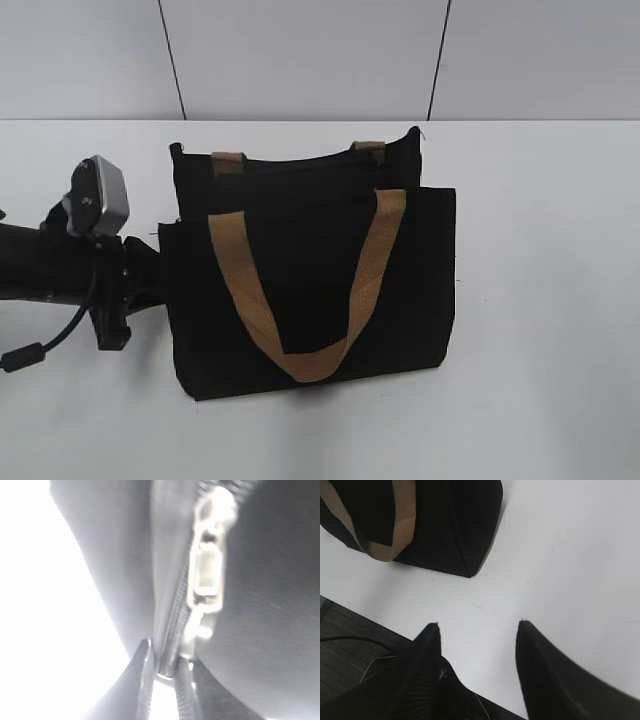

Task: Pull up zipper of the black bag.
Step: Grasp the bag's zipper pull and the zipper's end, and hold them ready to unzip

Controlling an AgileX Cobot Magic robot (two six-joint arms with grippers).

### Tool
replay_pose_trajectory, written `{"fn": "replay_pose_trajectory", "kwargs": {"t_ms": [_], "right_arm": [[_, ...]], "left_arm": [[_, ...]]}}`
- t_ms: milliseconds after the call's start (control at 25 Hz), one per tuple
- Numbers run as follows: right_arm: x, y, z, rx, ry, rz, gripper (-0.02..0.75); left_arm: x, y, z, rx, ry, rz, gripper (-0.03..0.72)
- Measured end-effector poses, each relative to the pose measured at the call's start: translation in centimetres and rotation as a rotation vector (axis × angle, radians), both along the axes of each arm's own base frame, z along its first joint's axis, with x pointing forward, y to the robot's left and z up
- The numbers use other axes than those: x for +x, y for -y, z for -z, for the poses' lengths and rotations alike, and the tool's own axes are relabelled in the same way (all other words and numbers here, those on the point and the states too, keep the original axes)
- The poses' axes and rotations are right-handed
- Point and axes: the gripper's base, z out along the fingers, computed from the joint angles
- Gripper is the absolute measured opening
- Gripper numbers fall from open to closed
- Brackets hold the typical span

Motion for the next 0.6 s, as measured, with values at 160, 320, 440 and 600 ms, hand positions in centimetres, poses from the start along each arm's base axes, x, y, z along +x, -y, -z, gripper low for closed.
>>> {"fn": "replay_pose_trajectory", "kwargs": {"t_ms": [160,320,440,600], "right_arm": [[0.0,0.0,0.0,0.004,0.000,-0.001,0.381],[0.0,-0.2,-0.1,0.033,-0.001,-0.006,0.381],[0.0,-0.4,-0.2,0.041,0.008,-0.026,0.381],[-0.1,-0.6,-0.3,0.044,0.029,-0.069,0.381]], "left_arm": [[0.2,-0.5,-1.5,0.063,0.064,-0.034,0.076],[0.3,-1.0,-3.7,0.112,0.138,-0.078,0.076],[0.3,-1.3,-5.2,0.143,0.194,-0.110,0.076],[0.0,-1.9,-7.6,0.166,0.252,-0.179,0.076]]}}
